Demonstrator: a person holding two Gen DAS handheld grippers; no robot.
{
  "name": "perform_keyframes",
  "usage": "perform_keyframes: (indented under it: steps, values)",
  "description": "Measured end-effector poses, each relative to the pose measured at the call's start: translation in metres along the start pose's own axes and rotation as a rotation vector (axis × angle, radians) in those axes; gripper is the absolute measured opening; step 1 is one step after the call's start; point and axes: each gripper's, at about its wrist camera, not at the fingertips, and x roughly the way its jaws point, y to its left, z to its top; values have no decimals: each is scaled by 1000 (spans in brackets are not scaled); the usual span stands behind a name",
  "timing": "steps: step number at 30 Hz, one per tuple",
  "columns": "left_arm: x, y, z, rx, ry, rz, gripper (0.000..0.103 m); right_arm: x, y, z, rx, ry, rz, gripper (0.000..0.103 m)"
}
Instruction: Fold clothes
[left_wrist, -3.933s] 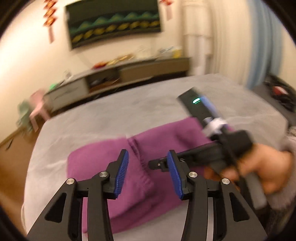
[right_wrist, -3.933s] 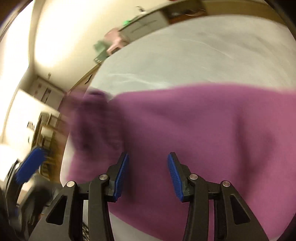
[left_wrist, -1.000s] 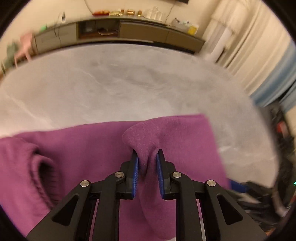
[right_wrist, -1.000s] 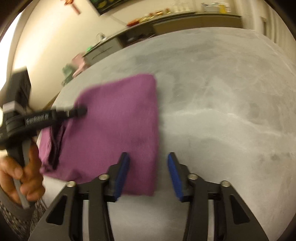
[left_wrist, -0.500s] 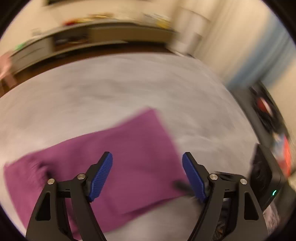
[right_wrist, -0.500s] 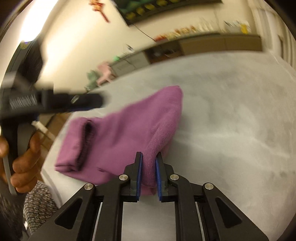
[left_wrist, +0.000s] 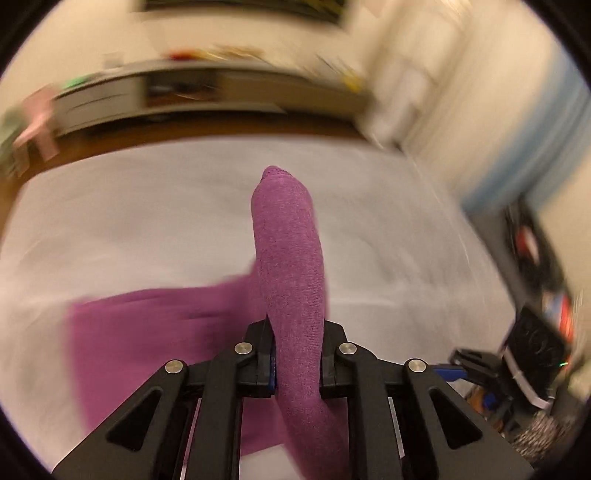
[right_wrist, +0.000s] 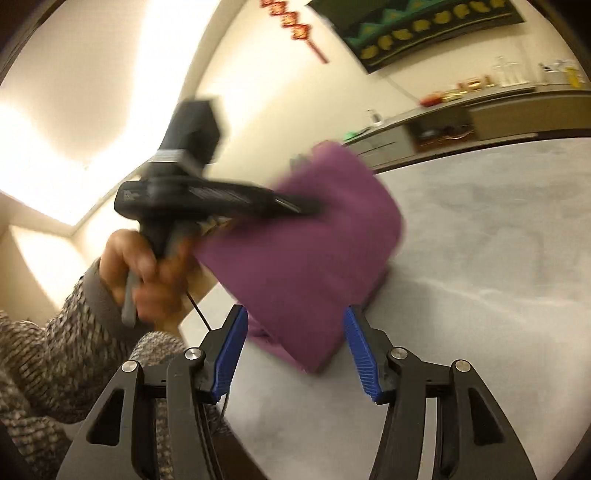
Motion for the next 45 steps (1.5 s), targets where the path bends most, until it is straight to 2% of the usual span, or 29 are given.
perform_keyframes:
  steps: [2,3,5,7,9,11,13,14,15,16,18,19,20,22,25,26,30,34,36,37,38,40,42,45]
  values:
    - [-16,70,-15,-109,4,50,17,21,9,-3,-34,52,0,56]
    - [-11,107,-26,-163,35,72,22,32,14,-4,-50,76,-1,56]
    - [11,158,-44,-263,104,174,42,70,29,-5,-80,125,-9,56]
    - [22,186,-62,-339,124,266,42,107,46,-6,-109,167,-21,56]
    - [25,198,-76,-406,89,208,48,133,59,-7,-147,193,-35,56]
    - [29,205,-83,-450,76,176,48,163,72,-9,-187,230,-54,56]
    - [29,206,-81,-460,66,159,48,189,74,-15,-235,294,-131,56]
    - [26,198,-81,-443,55,130,48,199,70,-17,-259,325,-185,53]
    - [26,189,-80,-430,59,111,48,203,63,-15,-271,340,-239,43]
    - [27,179,-80,-414,63,88,48,201,51,-10,-263,341,-288,35]
    - [37,149,-79,-317,94,5,50,181,10,10,-189,308,-432,35]
    - [41,137,-78,-274,105,8,50,171,-11,18,-157,290,-529,36]
    - [47,129,-76,-261,107,20,50,159,-33,24,-114,280,-610,36]
    - [47,135,-76,-328,93,-6,50,130,-82,35,3,266,-736,36]
    - [37,142,-79,-402,54,-44,50,102,-97,36,71,256,-736,36]
    - [34,145,-79,-415,40,-53,50,102,-90,37,65,254,-713,36]
    - [23,155,-77,-452,-6,-73,51,137,-25,41,-56,263,-552,37]
    - [-7,155,-80,-418,-84,81,51,197,-2,82,-159,292,-558,37]
    - [-21,156,-79,-418,-142,116,51,228,6,104,-206,307,-571,37]
    - [-21,159,-76,-422,-151,102,51,243,9,115,-229,314,-577,37]
    - [-15,164,-67,-426,-143,82,51,258,13,126,-252,321,-583,36]
    - [-5,171,-52,-411,-117,58,52,286,4,131,-286,402,-603,35]
    - [21,175,-34,-332,-23,46,53,312,-10,130,-315,503,-625,37]
    - [56,183,-25,-270,64,119,54,352,-32,130,-358,656,-656,37]
